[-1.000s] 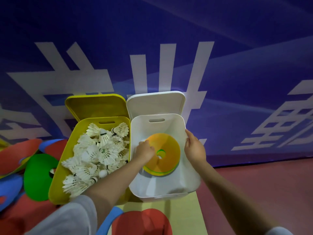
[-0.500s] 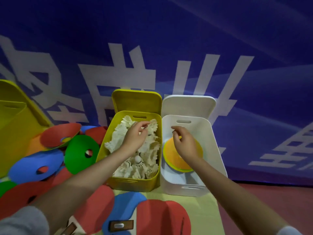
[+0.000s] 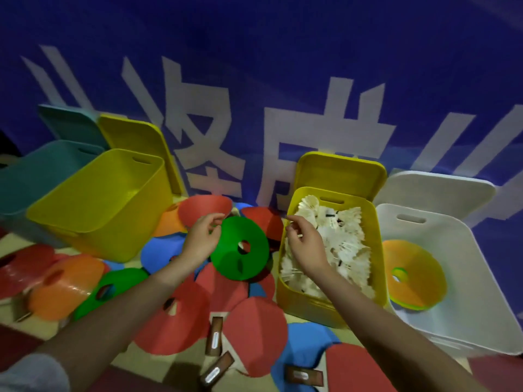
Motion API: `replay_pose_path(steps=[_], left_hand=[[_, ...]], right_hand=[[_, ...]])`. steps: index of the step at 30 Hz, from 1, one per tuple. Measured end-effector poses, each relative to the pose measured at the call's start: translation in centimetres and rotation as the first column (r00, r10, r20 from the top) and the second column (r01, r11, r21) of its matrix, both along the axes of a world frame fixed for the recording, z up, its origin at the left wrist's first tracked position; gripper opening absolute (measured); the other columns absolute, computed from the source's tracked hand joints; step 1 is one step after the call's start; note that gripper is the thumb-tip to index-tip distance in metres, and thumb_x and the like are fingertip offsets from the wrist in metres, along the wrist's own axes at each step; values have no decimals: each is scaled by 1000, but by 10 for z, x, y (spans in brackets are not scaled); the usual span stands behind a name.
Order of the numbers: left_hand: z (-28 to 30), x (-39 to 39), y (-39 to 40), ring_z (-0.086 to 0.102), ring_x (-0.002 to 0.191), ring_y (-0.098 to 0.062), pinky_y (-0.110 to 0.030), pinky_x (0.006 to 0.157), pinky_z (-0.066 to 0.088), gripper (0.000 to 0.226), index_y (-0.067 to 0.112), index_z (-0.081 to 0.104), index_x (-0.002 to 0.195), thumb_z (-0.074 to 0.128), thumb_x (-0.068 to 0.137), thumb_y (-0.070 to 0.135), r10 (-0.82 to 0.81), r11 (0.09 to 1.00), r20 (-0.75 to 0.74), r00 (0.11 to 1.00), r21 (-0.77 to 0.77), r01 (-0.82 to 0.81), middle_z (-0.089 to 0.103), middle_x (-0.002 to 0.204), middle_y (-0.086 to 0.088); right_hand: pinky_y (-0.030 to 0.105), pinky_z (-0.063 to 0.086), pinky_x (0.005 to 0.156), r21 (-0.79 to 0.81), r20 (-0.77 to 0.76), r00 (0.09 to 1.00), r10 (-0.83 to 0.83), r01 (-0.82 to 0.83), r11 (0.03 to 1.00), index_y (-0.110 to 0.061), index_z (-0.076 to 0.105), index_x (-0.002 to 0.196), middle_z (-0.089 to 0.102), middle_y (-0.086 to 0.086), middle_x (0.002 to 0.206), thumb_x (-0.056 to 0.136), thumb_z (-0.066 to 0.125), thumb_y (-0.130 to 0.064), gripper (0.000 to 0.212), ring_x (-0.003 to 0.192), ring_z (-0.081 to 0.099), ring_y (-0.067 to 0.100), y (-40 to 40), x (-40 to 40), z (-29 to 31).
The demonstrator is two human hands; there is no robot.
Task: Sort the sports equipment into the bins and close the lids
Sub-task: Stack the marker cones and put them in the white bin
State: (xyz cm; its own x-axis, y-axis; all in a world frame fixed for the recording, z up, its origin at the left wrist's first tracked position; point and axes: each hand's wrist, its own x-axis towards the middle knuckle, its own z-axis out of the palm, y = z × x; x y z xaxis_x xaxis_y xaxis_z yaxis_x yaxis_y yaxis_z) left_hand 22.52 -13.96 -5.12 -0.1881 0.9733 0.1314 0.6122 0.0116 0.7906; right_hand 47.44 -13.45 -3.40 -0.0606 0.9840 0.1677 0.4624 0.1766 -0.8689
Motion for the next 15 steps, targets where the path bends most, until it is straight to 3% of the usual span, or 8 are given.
replay_pose_path(steps=[3, 5, 8, 12, 15], left_hand=[[-26, -58, -14, 61, 94, -26, -33, 77, 48, 31, 9, 62, 117, 53, 89, -1, 64, 993, -47, 997, -95, -68, 62, 106, -11], [-45, -92, -27, 62, 92, -27, -34, 80, 48, 30, 8, 62, 117, 55, 89, 2, 74, 980, -99, 992, -177, -90, 63, 107, -13], [-70, -129, -47, 63, 97, -31, -34, 86, 47, 29, 2, 63, 115, 64, 87, 8, 52, 961, -112, 992, -263, -80, 65, 108, -19], [-92, -159, -73, 60, 104, -24, -31, 92, 44, 42, 11, 61, 121, 70, 85, 30, -83, 926, -125, 989, -376, 30, 61, 116, -13], [-99, -170, -85, 57, 111, -16, -29, 95, 45, 48, 18, 57, 127, 68, 86, 40, -226, 902, -142, 964, -403, 152, 60, 122, -3]], right_hand=[[29, 45, 81, -64, 133, 989, 72, -64, 996, -13, 52, 130, 60, 5, 109, 92, 49, -13, 37, 96, 59, 17, 2, -43, -6], [32, 41, 87, -134, 256, 960, 116, -84, 987, -10, 45, 135, 55, 15, 120, 90, 52, -13, 45, 108, 54, 29, 4, -67, -15], [39, 37, 96, -180, 387, 921, 43, 30, 983, -7, 41, 137, 48, 23, 124, 86, 57, -17, 55, 117, 45, 40, 8, -96, -35], [42, 29, 106, -355, 423, 905, -52, 218, 909, -6, 22, 147, 36, 30, 135, 88, 58, -26, 73, 127, 35, 45, 12, -114, -63], [42, 29, 106, -449, 352, 930, -107, 268, 852, -8, 11, 151, 30, 30, 141, 90, 55, -18, 75, 131, 33, 45, 8, -118, -74]])
